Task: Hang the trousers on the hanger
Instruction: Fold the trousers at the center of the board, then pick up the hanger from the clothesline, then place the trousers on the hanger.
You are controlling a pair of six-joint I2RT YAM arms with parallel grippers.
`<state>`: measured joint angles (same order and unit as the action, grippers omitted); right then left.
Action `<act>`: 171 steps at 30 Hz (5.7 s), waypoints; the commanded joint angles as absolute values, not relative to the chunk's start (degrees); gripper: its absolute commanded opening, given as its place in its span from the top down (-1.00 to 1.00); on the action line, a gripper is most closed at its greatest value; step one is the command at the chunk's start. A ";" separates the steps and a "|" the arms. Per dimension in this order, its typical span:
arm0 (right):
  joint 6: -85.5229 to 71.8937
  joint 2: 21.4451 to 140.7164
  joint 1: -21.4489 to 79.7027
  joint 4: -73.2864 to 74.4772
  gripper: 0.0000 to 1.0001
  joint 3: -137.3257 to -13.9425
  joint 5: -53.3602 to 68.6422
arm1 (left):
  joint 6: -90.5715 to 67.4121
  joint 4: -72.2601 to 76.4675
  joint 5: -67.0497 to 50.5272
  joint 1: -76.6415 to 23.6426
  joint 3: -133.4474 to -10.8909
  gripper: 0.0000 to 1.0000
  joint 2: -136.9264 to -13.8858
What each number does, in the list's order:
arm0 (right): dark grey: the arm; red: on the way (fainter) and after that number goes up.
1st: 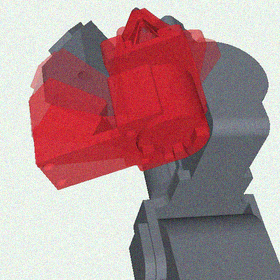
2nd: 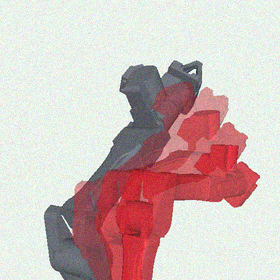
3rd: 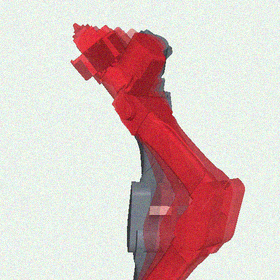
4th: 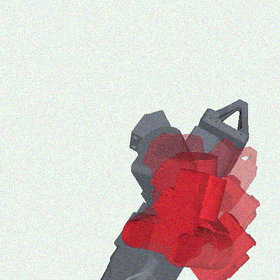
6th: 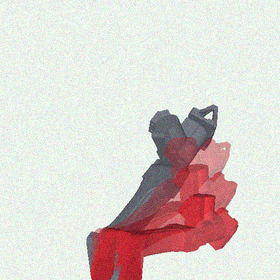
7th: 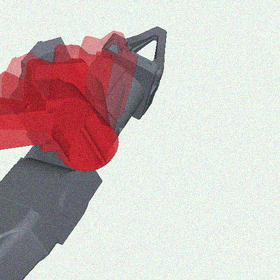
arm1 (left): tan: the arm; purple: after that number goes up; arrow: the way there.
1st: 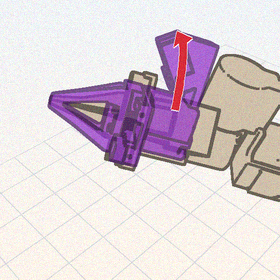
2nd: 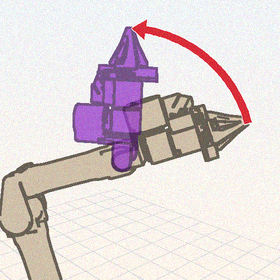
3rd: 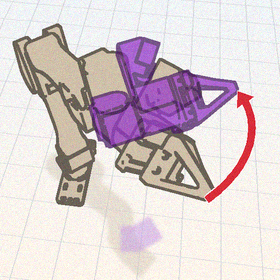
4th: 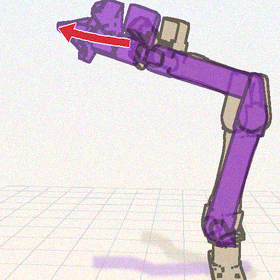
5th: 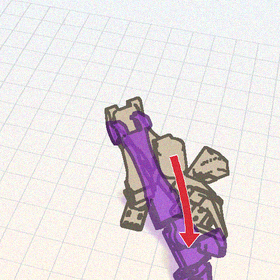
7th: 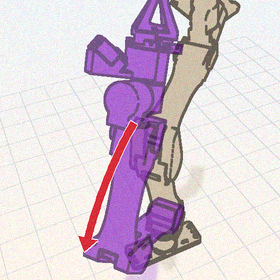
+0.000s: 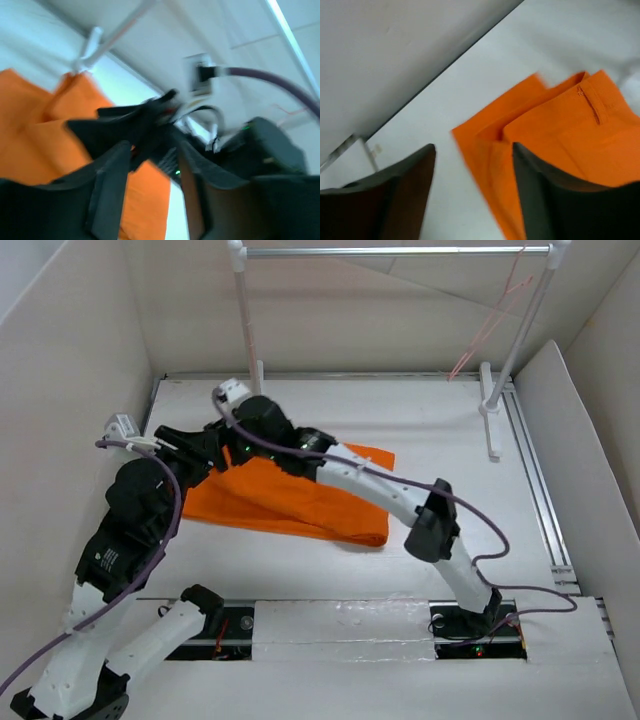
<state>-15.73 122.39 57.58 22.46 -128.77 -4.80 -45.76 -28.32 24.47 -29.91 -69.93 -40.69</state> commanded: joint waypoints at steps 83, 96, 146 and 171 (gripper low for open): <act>-5.62 96.56 -13.97 22.50 -0.55 -111.17 37.06 | -36.03 -11.86 3.95 -40.07 -67.42 0.26 -80.33; -13.71 106.62 -15.12 7.66 0.50 -111.54 42.72 | -38.05 -13.88 6.24 -42.62 -65.21 0.13 -80.60; -11.16 55.66 5.98 15.71 1.00 -45.36 29.64 | -38.49 -9.84 9.31 -52.03 -117.69 1.00 -115.23; -8.69 70.38 15.46 6.70 0.29 -39.90 28.56 | -54.67 13.97 6.33 -53.88 -65.22 1.00 -103.71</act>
